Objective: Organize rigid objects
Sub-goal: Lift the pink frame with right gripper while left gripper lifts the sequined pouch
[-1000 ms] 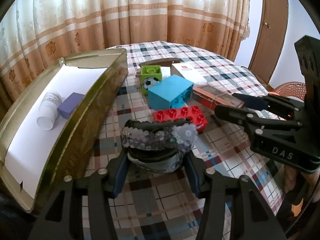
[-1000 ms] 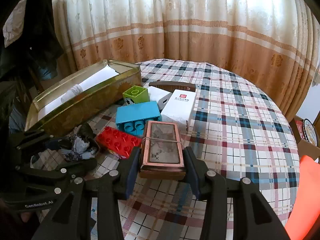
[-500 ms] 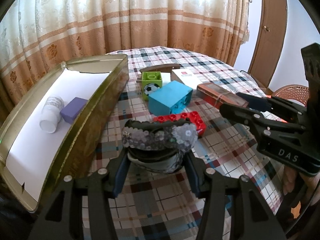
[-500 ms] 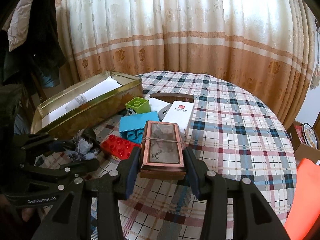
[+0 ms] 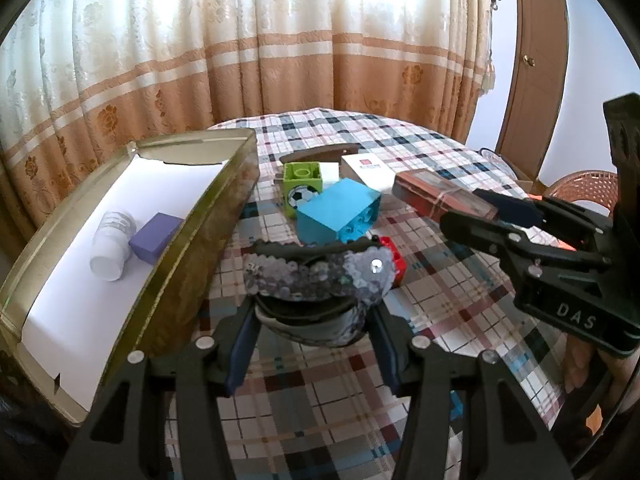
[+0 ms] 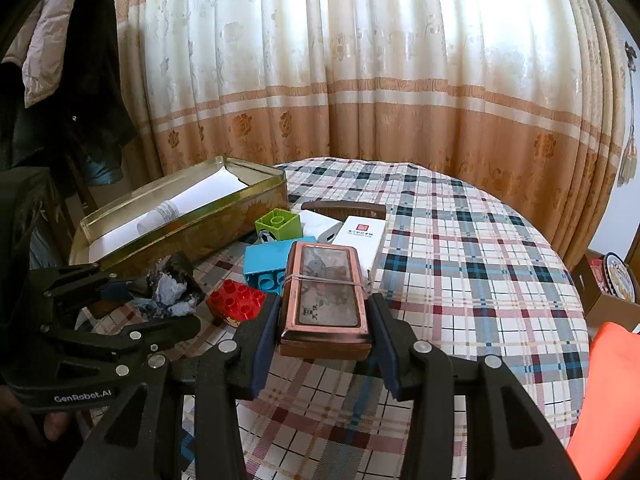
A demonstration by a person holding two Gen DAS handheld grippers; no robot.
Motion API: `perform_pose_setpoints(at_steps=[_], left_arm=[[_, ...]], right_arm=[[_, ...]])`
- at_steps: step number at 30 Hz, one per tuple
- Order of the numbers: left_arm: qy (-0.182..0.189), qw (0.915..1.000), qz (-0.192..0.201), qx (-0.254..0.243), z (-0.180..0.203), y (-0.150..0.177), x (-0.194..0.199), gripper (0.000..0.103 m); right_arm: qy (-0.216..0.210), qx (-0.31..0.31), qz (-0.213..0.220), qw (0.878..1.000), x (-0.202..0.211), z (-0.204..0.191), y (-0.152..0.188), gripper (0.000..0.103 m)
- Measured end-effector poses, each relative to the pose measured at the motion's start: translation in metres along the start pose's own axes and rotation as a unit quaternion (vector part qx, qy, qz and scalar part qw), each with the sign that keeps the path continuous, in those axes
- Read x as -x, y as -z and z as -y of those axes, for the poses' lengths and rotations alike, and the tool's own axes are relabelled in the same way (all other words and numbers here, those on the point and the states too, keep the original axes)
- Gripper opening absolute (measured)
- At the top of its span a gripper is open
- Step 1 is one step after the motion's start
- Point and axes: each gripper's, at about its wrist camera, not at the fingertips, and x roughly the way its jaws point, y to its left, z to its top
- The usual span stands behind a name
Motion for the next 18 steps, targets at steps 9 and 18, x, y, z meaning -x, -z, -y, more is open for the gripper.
perform_pose_setpoints(at_steps=[9, 18], left_arm=[[-0.009, 0.9998, 0.017, -0.003, 0.0005, -0.0010, 0.0052, 0.052], [-0.013, 0.9995, 0.028, -0.001, -0.0005, -0.0016, 0.0077, 0.051]], right_arm=[[0.001, 0.000, 0.012, 1.000, 0.0042, -0.0005, 0.0003, 0.047], [0.003, -0.002, 0.025, 1.000, 0.0091, -0.0001, 0.0007, 0.047]])
